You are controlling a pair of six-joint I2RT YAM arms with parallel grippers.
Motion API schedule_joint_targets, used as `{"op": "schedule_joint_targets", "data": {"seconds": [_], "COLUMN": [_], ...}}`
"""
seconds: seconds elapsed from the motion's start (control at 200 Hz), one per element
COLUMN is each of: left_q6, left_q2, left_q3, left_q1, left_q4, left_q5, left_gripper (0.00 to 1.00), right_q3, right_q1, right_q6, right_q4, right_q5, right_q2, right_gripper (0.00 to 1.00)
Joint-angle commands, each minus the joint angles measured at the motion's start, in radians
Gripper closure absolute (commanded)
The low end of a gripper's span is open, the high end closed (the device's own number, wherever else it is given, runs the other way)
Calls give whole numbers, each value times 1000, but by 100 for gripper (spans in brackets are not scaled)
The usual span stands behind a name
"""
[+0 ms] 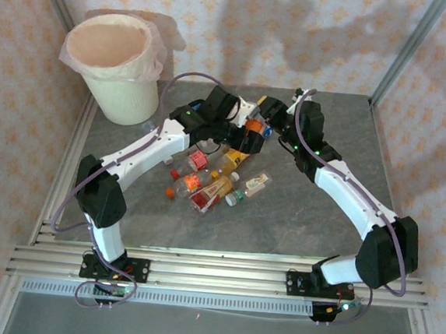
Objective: Put the plastic bottles in the bin
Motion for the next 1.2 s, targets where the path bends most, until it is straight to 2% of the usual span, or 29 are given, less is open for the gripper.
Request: {"op": "schedule_joint_targets", "data": {"seconds": [0.0, 0.215, 0.335, 0.505, 0.56, 0.585, 0.595, 0.806, 0.956, 1.036, 1.196], "left_q6": [2, -17, -30, -39, -42, -45, -45, -50, -71, -81, -117], "left_q2": [-4, -2, -4, -9, -7, -7, -8, -26, -55, -84, -134], "left_q3": [10, 11, -2, -26, -26, -28, -28, -34, -68, -87, -71], "left_q1": [2, 2, 2, 2, 2, 2, 2, 6, 27, 61, 166], "left_q4": [46, 51, 58, 79, 81, 84, 85, 94, 127, 152, 134], "left_q5": [30, -28, -72, -96, -112, -121, -124, -215, -286, -320, -459], "left_gripper": [40, 44, 46, 46, 47, 48, 47, 48, 48, 48, 48], "right_q3": [3, 50, 90, 109, 106, 102, 100, -10, -47, -51, -72], "right_q1": [1, 0, -1, -6, -5, -4, -4, -9, -9, -9, -8], "right_q6": [-19, -14, -20, 18, 30, 30, 30, 14, -41, -77, -95], "right_q4": [25, -39, -103, -137, -140, -139, -138, -62, -48, -63, -45], "right_q5": [-16, -28, -33, -16, 14, 27, 36, 214, 255, 269, 279], "right_q2": [-34, -22, -23, -43, -56, -65, -68, -186, -249, -259, -257], "right_gripper": [73, 58, 43, 30, 15, 2, 0, 1, 1, 1, 1]}}
